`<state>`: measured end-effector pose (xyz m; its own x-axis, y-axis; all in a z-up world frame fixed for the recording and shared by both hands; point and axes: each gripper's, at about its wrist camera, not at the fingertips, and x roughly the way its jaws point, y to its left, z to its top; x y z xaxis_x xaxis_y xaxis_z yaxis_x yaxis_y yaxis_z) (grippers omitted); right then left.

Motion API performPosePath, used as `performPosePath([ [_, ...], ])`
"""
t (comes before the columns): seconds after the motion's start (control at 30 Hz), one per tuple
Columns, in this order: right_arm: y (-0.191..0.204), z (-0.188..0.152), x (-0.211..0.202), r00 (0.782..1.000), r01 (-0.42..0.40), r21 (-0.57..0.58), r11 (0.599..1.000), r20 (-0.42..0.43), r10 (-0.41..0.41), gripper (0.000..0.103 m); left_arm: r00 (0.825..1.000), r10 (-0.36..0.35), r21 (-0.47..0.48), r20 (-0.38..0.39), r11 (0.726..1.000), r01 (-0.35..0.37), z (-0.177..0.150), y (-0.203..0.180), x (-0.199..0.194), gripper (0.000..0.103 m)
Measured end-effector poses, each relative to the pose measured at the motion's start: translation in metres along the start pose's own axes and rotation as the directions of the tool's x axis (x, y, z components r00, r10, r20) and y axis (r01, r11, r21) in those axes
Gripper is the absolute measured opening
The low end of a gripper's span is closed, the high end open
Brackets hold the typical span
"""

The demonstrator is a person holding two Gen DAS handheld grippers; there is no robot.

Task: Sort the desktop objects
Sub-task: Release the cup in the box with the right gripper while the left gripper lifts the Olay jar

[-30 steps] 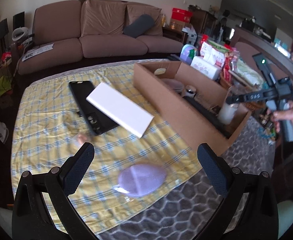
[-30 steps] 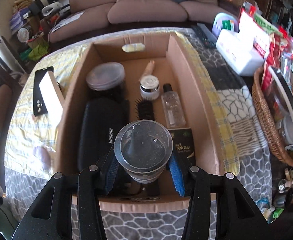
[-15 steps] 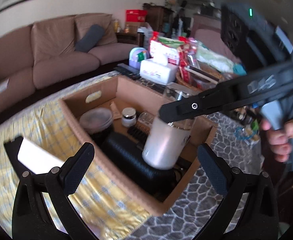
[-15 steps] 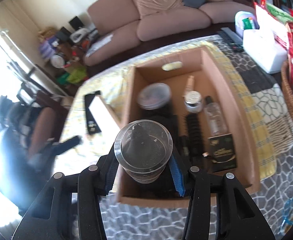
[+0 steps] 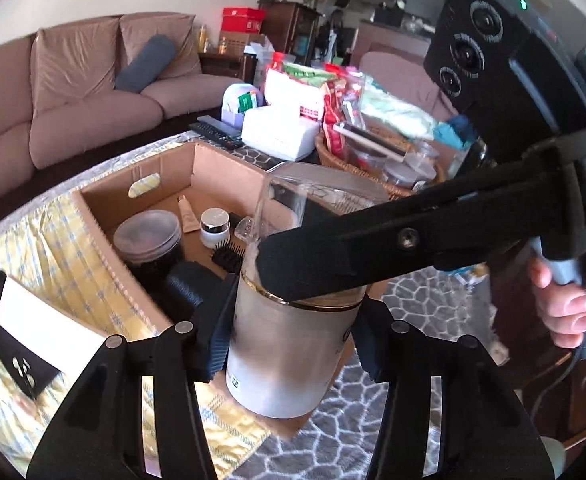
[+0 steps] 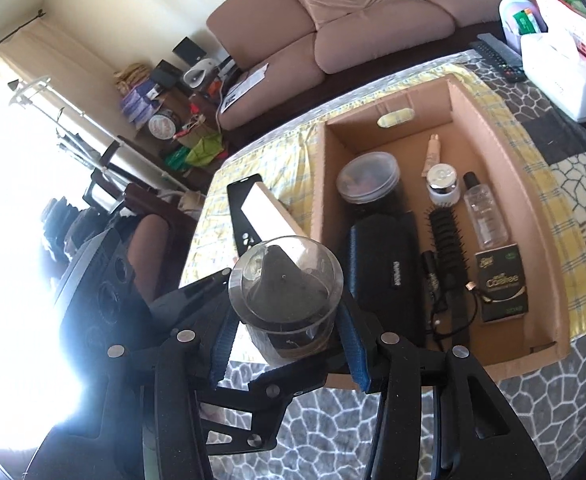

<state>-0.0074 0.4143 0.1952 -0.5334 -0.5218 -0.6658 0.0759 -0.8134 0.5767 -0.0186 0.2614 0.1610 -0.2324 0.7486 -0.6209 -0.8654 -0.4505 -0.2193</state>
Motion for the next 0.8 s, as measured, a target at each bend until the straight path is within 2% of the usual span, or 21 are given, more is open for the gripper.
performPosePath([
  [0.07,0.009,0.000,0.002,1.000,-0.019,-0.011,1.000,-0.006,0.018,0.051,1.000,-0.009,-0.038,0.023,0.999,0.010,-0.006,0.015,-0.020,0.047],
  [0.1,0.016,0.001,0.001,1.000,-0.031,-0.017,0.999,0.000,0.031,0.056,0.999,-0.009,-0.053,0.030,0.999,0.010,-0.009,0.022,-0.030,0.046],
  [0.13,0.026,0.002,-0.001,0.999,-0.040,-0.034,0.999,0.016,0.040,0.065,0.999,0.002,-0.064,0.038,0.998,0.001,-0.013,0.031,-0.040,0.046],
  [0.2,0.041,0.004,-0.003,0.998,-0.044,-0.064,0.997,0.042,0.047,0.067,0.998,0.030,-0.095,0.055,0.995,-0.025,-0.024,0.051,-0.068,0.046],
  [0.3,0.065,0.000,-0.002,0.996,0.013,-0.127,0.992,0.086,-0.002,0.074,0.992,0.091,-0.148,0.084,0.986,-0.078,-0.044,0.080,-0.109,0.045],
  [0.37,0.077,-0.007,0.007,0.995,0.055,-0.165,0.985,0.093,-0.040,0.075,0.986,0.144,-0.179,0.090,0.976,-0.126,-0.061,0.100,-0.134,0.045],
  [0.5,0.099,-0.033,0.057,0.995,0.101,-0.230,0.968,0.033,-0.096,0.075,0.977,0.195,-0.235,0.081,0.957,-0.172,-0.089,0.127,-0.168,0.045],
  [0.63,0.116,-0.065,0.126,0.985,0.147,-0.303,0.941,-0.044,-0.168,0.078,0.973,0.204,-0.286,0.107,0.944,-0.166,-0.110,0.142,-0.192,0.045],
  [0.8,0.128,-0.097,0.202,0.943,0.256,-0.456,0.852,-0.076,-0.324,0.081,0.969,0.201,-0.328,0.142,0.933,-0.145,-0.124,0.158,-0.209,0.045],
])
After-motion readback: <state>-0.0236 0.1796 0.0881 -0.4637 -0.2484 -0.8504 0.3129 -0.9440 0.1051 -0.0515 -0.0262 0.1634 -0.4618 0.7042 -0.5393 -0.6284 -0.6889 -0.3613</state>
